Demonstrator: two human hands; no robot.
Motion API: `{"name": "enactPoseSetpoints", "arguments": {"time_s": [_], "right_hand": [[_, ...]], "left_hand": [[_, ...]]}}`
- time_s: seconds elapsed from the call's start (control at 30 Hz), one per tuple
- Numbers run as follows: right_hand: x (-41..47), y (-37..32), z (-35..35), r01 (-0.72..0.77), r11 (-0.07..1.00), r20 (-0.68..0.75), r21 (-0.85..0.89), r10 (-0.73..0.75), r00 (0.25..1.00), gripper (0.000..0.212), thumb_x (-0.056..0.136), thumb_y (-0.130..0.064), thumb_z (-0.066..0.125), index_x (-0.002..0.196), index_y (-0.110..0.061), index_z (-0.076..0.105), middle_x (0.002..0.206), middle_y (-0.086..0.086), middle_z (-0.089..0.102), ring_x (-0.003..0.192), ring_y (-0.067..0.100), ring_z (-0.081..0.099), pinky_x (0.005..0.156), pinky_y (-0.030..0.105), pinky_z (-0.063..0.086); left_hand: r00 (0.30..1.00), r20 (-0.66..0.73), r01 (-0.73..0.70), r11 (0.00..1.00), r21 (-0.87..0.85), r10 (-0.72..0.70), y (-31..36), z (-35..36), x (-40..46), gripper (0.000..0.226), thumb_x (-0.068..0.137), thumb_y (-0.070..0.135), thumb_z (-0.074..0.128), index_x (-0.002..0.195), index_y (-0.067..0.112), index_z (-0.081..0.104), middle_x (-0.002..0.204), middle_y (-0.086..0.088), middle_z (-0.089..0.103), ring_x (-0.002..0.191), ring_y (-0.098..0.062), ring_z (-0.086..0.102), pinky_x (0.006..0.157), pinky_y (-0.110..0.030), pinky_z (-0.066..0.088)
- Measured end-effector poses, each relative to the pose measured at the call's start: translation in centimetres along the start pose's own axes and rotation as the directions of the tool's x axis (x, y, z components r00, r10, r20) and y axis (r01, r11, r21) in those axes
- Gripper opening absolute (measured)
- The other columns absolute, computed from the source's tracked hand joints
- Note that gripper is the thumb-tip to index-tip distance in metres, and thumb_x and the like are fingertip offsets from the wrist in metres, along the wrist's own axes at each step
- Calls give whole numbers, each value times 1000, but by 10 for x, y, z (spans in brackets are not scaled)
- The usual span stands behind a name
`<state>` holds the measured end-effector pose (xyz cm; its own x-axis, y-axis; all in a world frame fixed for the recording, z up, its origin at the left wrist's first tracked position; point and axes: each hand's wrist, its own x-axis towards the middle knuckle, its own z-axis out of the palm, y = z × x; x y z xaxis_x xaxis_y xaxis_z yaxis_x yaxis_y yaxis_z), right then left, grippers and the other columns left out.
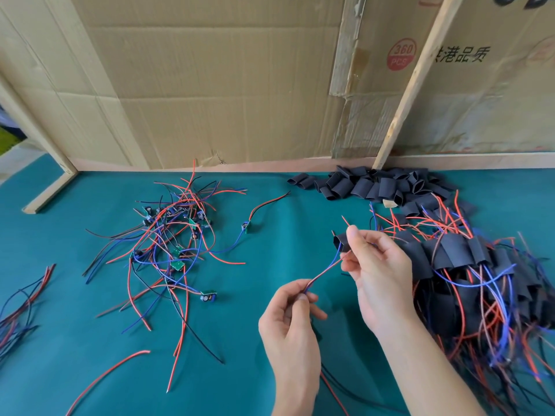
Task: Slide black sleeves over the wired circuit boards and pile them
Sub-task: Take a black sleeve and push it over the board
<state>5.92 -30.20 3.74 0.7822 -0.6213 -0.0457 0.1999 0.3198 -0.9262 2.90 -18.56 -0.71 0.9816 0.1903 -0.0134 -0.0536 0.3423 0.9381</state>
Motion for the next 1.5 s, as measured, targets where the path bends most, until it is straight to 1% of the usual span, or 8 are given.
{"name": "enactPoseSetpoints", "arguments": {"time_s": [0.2, 0.4, 0.8, 0.9, 1.03, 1.2, 1.37, 1.5], "right_hand": [[-1, -9, -1, -136, 985, 147, 103, 121, 982, 16, 78, -25, 78, 77, -12, 68, 69, 2, 62, 55, 12, 55, 50, 20, 47], [0, -14, -4, -184, 968, 210, 171, 147, 967, 12, 81, -22, 74, 77, -14, 67, 74, 6, 70, 56, 11, 55, 50, 19, 46], [-6, -5, -2, 31, 999, 232, -29, -24, 973, 40, 74, -18, 89, 101, -10, 61, 80, 20, 72, 56, 20, 55, 56, 24, 49], [-11, 5, 5, -58, 994, 225, -91, 77, 971, 51, 76, -10, 88, 116, -10, 57, 72, 12, 65, 52, 19, 52, 53, 24, 48], [-16, 11, 11, -280, 960, 237, -25, 278, 931, 76, 58, -20, 90, 126, -16, 56, 69, 11, 63, 47, 16, 43, 42, 27, 38], [-11, 7, 5, -313, 943, 269, -115, 333, 904, 75, 56, -18, 89, 127, -12, 64, 81, 18, 52, 47, 13, 39, 43, 22, 38], [-1, -4, -3, -172, 985, 216, 15, 165, 962, 58, 62, -14, 85, 116, -5, 68, 64, 1, 59, 47, 9, 41, 44, 18, 35], [6, -12, -9, -36, 997, 125, 61, 28, 992, 49, 62, -18, 85, 107, -7, 68, 60, -4, 59, 48, 8, 45, 47, 17, 39]], "left_hand": [[1000, -7, 1, 1000, 2, -1, 1, -1, -1, 44, 95, -14, 50, 86, 19, 78, 74, -8, 70, 55, -18, 62, 57, -16, 44], [1000, -9, 11, 1000, -5, -11, 2, 1, 0, 43, 95, -15, 50, 86, 17, 77, 74, -9, 71, 56, -19, 63, 57, -17, 45], [999, 23, -34, 999, 38, 34, 1, 1, -3, 36, 99, -8, 54, 98, 24, 73, 80, -8, 74, 63, -21, 71, 58, -18, 48], [998, 40, -55, 998, 27, 54, 2, 1, -4, 31, 99, -6, 54, 113, 21, 61, 87, -10, 74, 71, -25, 75, 65, -19, 51], [997, 58, -61, 997, 35, 59, 2, 1, -5, 33, 99, -4, 56, 116, 24, 56, 87, -8, 74, 76, -26, 77, 68, -30, 53], [992, 103, -78, 994, 76, 70, 1, 1, -7, 31, 99, 1, 61, 115, 27, 57, 85, -7, 75, 74, -26, 76, 72, -22, 54], [978, 202, -83, 990, 117, 58, 4, 5, -8, 11, 92, 23, 64, 100, 31, 66, 92, -1, 76, 84, -21, 77, 74, -23, 54], [945, 324, -121, 972, 202, 51, 2, 6, -9, 20, 86, 29, 62, 100, 43, 64, 95, 9, 74, 85, -17, 76, 78, -23, 56]]}}
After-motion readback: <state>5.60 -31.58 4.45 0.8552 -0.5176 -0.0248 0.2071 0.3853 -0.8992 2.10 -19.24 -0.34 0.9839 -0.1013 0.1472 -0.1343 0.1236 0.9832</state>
